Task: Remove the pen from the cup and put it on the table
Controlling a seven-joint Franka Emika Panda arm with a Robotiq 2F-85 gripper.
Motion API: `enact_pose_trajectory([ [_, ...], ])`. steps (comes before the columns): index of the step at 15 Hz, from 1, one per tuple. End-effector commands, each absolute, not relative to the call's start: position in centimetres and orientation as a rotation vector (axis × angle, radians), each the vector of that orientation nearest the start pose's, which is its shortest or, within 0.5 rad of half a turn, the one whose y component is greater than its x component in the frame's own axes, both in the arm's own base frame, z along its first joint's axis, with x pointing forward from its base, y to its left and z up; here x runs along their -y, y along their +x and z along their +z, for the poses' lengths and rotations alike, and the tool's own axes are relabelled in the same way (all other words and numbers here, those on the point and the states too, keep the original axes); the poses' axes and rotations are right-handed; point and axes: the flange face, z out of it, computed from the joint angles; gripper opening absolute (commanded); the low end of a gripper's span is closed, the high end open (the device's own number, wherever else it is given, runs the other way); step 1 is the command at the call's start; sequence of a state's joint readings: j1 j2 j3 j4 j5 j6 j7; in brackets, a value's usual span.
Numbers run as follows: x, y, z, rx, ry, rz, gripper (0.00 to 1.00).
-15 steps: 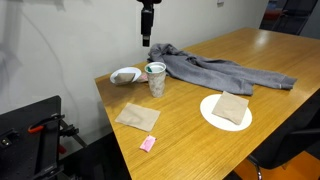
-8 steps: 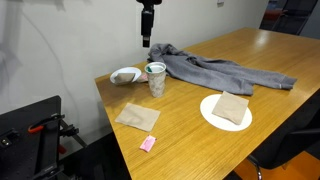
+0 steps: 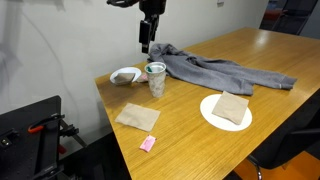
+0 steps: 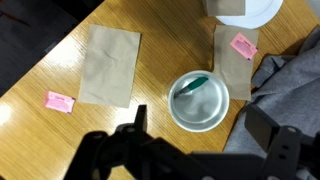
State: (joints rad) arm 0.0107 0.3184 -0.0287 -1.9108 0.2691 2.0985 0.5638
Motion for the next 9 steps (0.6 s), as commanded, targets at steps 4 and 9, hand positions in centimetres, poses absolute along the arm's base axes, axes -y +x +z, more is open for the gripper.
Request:
enact_pose_trajectory([
  [4, -0.4, 61.4, 31.0, -1.345, -2.656, 0.224, 1.0],
  [9, -0.1, 61.5, 30.2, -1.528, -2.582, 0.231, 1.0],
])
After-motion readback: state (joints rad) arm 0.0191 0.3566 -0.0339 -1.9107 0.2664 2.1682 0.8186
